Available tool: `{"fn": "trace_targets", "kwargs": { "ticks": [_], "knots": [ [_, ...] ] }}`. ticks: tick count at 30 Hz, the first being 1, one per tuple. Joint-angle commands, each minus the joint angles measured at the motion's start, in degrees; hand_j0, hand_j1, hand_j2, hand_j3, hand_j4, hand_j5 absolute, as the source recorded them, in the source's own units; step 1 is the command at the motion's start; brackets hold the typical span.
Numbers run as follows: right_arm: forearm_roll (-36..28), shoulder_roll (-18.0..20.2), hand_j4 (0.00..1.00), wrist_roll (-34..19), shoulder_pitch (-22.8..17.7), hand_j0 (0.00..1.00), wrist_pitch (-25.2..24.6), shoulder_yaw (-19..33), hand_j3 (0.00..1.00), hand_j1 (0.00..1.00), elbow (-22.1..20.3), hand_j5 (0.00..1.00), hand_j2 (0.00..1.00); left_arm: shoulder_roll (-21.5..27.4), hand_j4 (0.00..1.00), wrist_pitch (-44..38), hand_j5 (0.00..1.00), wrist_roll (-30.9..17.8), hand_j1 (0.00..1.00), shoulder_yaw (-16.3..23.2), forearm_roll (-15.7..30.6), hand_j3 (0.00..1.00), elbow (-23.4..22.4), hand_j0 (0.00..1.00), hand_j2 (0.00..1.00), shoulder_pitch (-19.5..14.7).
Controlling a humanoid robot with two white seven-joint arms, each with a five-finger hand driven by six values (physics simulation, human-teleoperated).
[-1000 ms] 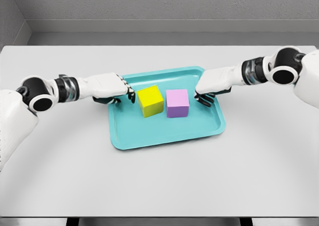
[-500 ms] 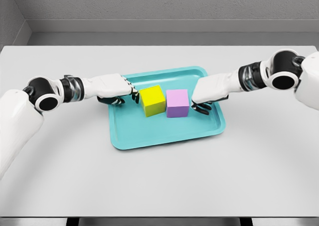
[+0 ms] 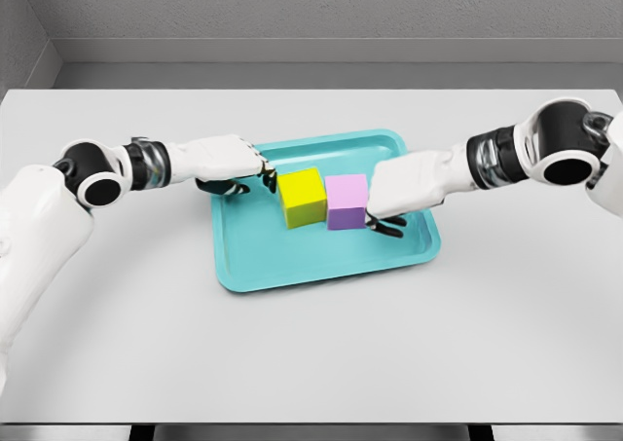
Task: Push two cubes
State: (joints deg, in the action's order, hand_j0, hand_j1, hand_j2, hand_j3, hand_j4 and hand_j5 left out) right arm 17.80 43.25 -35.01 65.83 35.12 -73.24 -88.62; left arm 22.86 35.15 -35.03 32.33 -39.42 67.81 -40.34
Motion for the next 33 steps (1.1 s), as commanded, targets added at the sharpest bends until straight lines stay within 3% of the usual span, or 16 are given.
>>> {"fn": "trace_targets", "kwargs": {
  "ticks": [1, 11, 18, 25, 33],
  "knots": [
    [-0.3, 0.2, 0.13, 0.0, 0.0, 0.13, -0.1, -1.1, 0.13, 0.13, -1.2, 0.13, 0.13, -0.3, 0.59, -0.1, 0.59, 0.0, 0.59, 0.0, 0.3, 0.59, 0.0, 0.59, 0.59, 0.0],
    [-0.4, -2.6, 0.13, 0.0, 0.1, 0.13, -0.1, -4.7, 0.13, 0.13, -0.9, 0.13, 0.13, -0.8, 0.59, -0.1, 0.59, 0.0, 0.59, 0.5, 0.4, 0.59, 0.0, 0.59, 0.59, -0.3],
    [-0.4, -5.9, 0.13, 0.0, 0.0, 0.13, -0.1, -6.4, 0.13, 0.13, 4.6, 0.13, 0.13, -0.8, 0.59, -0.1, 0.59, 0.0, 0.59, 1.3, 0.4, 0.59, -0.6, 0.59, 0.59, -0.8],
    [-0.4, -6.2, 0.13, 0.0, 0.0, 0.13, -0.1, -6.4, 0.13, 0.13, 5.2, 0.13, 0.13, 1.2, 0.59, -0.1, 0.59, 0.0, 0.59, 1.1, 1.2, 0.59, 0.0, 0.59, 0.59, -0.8],
    [-0.2, -9.0, 0.13, 0.0, 0.0, 0.13, -0.1, -7.3, 0.13, 0.13, 9.4, 0.13, 0.13, 6.1, 0.59, -0.1, 0.59, 0.0, 0.59, 0.8, 4.7, 0.59, 7.2, 0.59, 0.59, 0.2]
  ]
}}
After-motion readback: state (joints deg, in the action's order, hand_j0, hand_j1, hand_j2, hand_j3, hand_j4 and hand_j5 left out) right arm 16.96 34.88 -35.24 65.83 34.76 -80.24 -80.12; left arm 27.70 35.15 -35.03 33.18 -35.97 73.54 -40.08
